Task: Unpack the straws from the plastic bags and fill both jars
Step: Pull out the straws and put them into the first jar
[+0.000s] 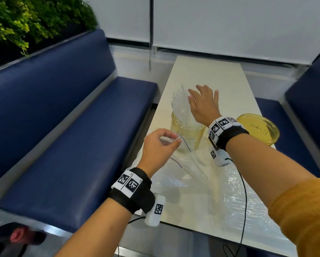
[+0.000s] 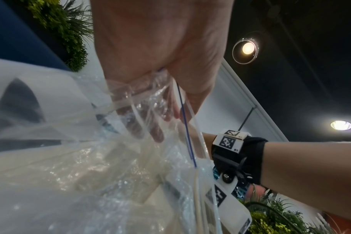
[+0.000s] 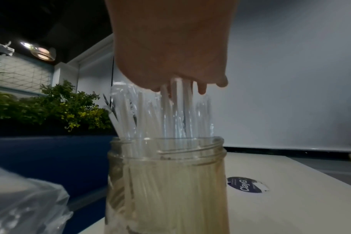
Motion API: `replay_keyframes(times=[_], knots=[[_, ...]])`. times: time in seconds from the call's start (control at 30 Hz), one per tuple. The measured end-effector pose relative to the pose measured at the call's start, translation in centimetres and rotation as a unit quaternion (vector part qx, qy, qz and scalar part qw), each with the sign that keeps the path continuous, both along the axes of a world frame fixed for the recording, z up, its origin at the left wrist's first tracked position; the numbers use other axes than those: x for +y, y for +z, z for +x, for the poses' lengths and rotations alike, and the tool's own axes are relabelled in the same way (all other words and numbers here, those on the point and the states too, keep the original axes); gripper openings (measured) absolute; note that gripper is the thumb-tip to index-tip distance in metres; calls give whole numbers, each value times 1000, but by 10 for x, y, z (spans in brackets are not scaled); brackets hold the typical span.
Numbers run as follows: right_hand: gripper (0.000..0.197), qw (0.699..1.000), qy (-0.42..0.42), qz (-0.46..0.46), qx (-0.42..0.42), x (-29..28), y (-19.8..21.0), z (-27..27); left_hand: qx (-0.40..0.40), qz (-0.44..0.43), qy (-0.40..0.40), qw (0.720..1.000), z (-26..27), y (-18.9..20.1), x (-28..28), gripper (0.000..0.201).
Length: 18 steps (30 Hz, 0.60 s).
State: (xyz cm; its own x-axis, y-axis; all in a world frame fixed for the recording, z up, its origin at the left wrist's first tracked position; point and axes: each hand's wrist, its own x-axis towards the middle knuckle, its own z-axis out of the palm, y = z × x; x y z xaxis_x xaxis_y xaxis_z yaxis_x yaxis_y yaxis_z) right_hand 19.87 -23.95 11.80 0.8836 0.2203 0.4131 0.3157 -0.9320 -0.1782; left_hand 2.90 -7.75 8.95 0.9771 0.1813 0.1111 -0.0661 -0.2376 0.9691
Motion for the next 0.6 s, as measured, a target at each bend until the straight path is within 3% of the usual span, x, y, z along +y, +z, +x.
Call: replay_keyframes(times=[0.07,0.17,0.27,0.37,0.5,0.53,0.6], knots=[[50,1000,7,19,-15,10,11,0,7,-1,-2,1000,1,1,1,10],[50,991,102,31,-82,34,38,2,15,1,-4,1000,2,4,2,8],[43,983,162,-90,-7,44,38,10,18,2,-14,1000,3,9,1,17],[41,966,143,-195,87,39,22,8,20,-4,-24,1000,3,11,1,26],[42,988,95,-118,-36,28,21,6,19,-14,-44,999,0,12,0,32],[44,990,74,-108,-45,23,20,6,17,-14,-49,999,-1,13,1,34],[44,991,55,-122,16,11,13,4,16,-14,-60,998,-2,14,0,39]])
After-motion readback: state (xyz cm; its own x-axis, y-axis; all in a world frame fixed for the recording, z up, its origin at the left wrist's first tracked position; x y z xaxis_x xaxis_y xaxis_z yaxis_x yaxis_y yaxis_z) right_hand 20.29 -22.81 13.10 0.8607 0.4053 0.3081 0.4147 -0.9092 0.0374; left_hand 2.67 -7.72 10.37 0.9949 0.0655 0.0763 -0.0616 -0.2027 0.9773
